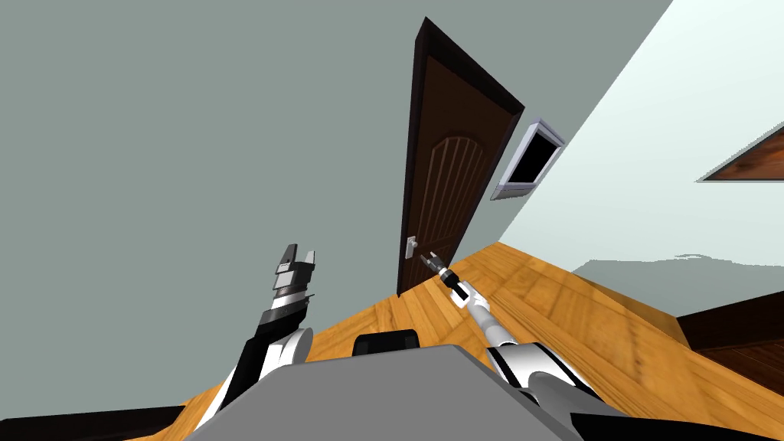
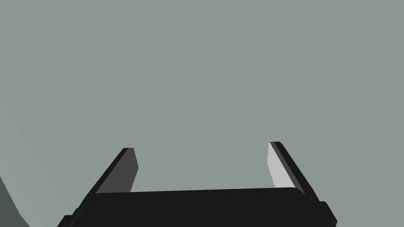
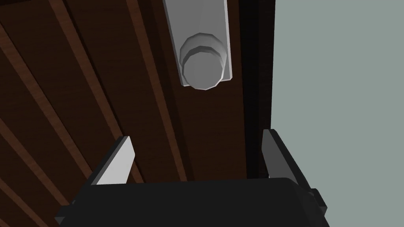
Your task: Pull the door open
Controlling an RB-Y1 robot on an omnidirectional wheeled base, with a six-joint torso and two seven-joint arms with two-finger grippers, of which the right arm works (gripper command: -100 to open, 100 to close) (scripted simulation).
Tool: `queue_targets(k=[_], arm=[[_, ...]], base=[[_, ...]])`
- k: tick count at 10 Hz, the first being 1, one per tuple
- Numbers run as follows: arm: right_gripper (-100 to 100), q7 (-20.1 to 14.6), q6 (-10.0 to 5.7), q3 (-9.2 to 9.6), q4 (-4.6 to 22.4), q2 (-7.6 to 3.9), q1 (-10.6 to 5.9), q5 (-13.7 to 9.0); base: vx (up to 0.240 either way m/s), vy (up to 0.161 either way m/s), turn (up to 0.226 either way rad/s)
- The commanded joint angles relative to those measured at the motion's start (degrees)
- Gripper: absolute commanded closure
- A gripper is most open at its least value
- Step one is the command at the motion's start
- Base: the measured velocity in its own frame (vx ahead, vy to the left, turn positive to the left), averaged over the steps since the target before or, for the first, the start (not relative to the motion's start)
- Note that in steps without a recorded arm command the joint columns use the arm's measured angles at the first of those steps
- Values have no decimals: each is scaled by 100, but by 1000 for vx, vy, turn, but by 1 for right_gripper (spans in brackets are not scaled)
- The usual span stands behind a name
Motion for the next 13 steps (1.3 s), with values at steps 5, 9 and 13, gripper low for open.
queue_targets(k=[5, 9, 13], arm=[[-100, 308, 1, -56, 46, -7, 9, 98], [-100, 399, 114, -106, 90, 73, -61, 83], [100, 402, 116, -107, 93, 77, -67, 82]], base=[[41, 42, -9], [202, 60, 47], [59, 17, 9]])
